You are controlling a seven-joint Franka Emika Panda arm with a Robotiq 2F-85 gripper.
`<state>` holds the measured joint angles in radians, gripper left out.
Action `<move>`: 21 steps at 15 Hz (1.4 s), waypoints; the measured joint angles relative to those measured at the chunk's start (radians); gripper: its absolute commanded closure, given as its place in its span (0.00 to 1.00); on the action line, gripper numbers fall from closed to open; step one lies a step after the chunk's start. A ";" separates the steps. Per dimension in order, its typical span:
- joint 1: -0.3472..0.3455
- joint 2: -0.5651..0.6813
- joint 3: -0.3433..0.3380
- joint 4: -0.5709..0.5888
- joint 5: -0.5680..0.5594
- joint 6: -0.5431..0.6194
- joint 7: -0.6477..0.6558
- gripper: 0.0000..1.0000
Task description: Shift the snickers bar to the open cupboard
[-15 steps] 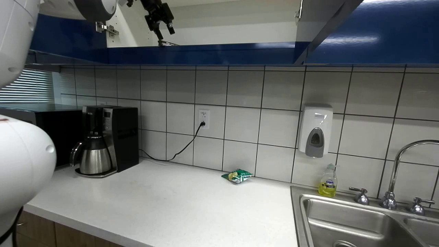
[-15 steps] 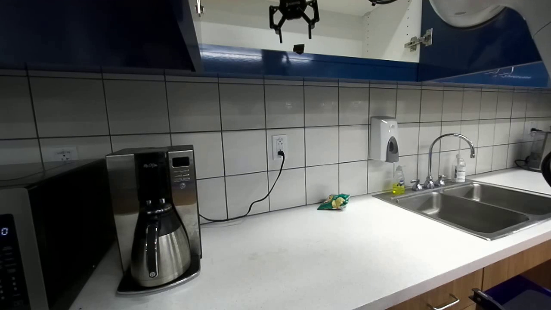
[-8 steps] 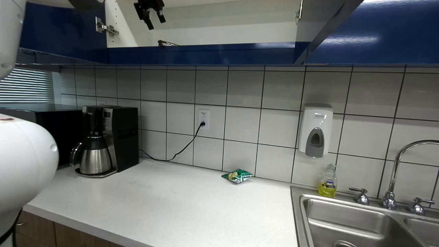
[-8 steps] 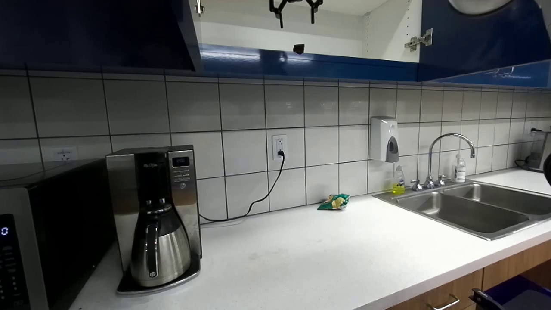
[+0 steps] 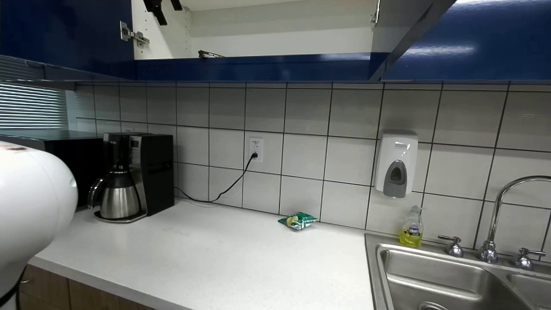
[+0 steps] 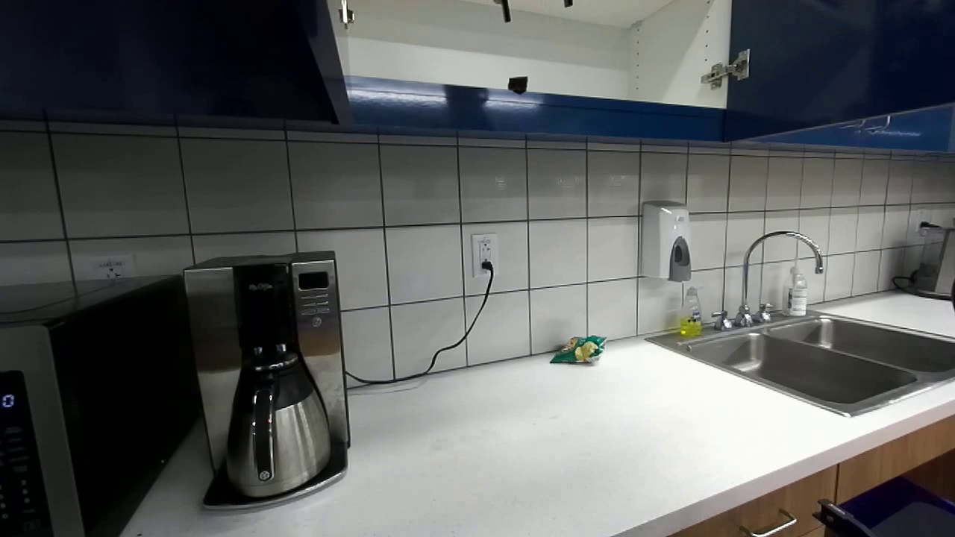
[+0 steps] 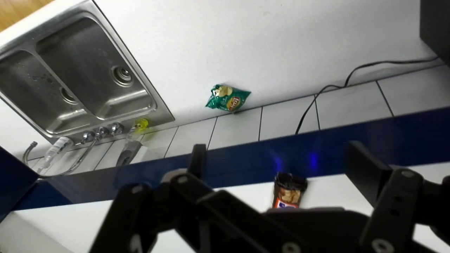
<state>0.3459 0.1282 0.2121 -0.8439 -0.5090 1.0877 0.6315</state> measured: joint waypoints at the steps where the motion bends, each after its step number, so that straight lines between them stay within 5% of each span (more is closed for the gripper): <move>1: 0.008 -0.027 0.005 -0.030 0.010 -0.028 0.004 0.00; 12: 0.013 -0.292 -0.050 -0.584 0.207 -0.068 0.010 0.00; 21: -0.071 -0.439 -0.048 -1.096 0.242 0.199 -0.216 0.00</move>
<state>0.2750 -0.3103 0.1645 -1.9403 -0.2668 1.2870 0.4152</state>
